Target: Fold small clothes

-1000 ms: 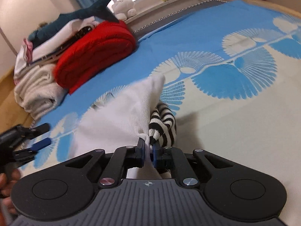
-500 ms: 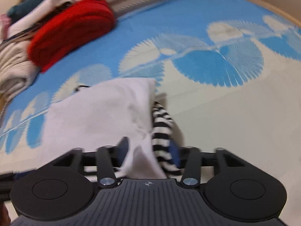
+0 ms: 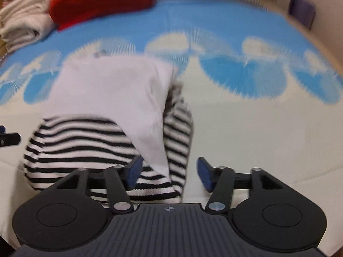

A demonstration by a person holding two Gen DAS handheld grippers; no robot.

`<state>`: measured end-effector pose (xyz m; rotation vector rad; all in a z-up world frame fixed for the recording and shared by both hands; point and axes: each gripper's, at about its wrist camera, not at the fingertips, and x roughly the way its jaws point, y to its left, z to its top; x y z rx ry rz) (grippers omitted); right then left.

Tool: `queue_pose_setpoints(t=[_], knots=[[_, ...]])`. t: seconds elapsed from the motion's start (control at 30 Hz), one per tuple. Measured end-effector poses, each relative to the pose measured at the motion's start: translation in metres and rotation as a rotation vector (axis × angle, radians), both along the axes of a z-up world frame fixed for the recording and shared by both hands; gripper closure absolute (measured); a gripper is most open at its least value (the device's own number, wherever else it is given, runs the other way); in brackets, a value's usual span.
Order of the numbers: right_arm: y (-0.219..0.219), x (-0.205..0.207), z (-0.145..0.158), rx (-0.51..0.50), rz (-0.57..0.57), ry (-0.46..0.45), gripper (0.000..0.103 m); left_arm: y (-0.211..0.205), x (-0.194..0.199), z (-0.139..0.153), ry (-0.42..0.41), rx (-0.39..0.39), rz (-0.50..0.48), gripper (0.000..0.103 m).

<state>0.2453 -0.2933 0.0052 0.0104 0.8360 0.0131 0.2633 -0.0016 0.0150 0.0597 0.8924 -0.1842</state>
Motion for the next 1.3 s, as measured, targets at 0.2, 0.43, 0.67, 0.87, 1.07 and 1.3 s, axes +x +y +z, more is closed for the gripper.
queue_pose_setpoints(t=[0.2, 0.43, 0.67, 0.87, 1.07, 1.3], knots=[[0.012, -0.069, 0.035, -0.024, -0.003, -0.113, 0.015, -0.007, -0.085, 0.039, -0.164, -0.006, 0.034, 0.001], [0.018, -0.135, 0.022, 0.028, -0.045, -0.154, 0.012, -0.022, -0.152, 0.018, -0.066, -0.096, 0.130, 0.001], [0.043, -0.159, 0.013, -0.026, 0.041, -0.133, 0.012, -0.035, -0.176, 0.012, -0.078, -0.052, 0.116, 0.001], [0.046, -0.166, 0.013, -0.038, 0.067, -0.168, 0.011, -0.042, -0.165, 0.003, -0.075, -0.085, 0.094, 0.001], [0.047, -0.161, 0.010, -0.022, 0.046, -0.167, 0.011, -0.054, -0.163, -0.004, -0.072, -0.056, 0.077, 0.001], [0.048, -0.159, 0.012, -0.011, 0.028, -0.181, 0.011, -0.053, -0.163, -0.004, -0.081, -0.067, 0.072, 0.001]])
